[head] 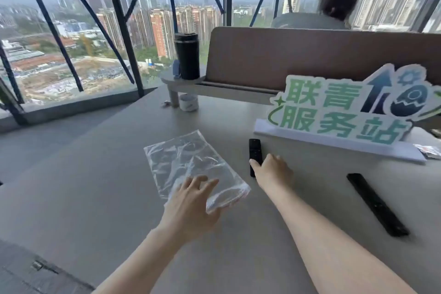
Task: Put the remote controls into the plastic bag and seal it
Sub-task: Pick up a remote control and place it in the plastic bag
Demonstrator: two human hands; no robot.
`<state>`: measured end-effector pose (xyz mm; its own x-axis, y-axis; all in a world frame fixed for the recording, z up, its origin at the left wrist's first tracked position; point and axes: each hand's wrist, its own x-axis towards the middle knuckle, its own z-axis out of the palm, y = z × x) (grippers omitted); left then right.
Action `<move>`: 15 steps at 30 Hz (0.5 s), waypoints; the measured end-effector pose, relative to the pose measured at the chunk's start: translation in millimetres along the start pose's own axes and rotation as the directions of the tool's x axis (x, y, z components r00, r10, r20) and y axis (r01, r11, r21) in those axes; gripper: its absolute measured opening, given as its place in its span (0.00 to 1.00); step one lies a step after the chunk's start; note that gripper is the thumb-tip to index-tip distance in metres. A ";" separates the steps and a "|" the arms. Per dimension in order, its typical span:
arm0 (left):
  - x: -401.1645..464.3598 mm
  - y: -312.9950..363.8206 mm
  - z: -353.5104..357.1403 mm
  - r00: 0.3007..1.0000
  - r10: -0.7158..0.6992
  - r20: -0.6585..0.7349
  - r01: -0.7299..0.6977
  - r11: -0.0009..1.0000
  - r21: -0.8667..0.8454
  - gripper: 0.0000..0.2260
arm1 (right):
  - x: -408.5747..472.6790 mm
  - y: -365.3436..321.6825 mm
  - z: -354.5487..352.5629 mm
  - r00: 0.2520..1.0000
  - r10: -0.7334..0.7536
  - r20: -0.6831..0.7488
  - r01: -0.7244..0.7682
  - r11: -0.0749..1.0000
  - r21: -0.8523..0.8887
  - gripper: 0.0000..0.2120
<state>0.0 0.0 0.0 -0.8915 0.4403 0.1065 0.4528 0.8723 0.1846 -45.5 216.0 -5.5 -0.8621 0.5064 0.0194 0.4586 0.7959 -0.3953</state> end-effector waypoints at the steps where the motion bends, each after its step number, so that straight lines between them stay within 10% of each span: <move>1: -2.6 -5.8 2.5 0.999 0.025 -0.049 -0.026 0.999 -0.023 0.23 | -3.4 -3.4 -0.1 0.999 0.030 0.022 -0.030 1.000 0.002 0.24; 8: -2.1 -10.8 3.1 0.985 -0.022 -0.173 0.005 0.995 -0.096 0.12 | -26.9 5.6 -17.4 0.960 0.073 0.269 -0.142 0.959 0.244 0.12; 15: 17.6 41.5 -9.1 0.979 0.034 -0.199 -0.071 0.980 -0.183 0.12 | -110.2 92.9 -125.7 0.952 -0.004 0.307 -0.240 0.610 0.755 0.14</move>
<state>3.2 42.0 18.4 -0.8556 0.4182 0.3050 0.5093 0.7850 0.3526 119.2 275.8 71.1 -0.8887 0.3767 -0.2613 0.3239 0.1127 -0.9394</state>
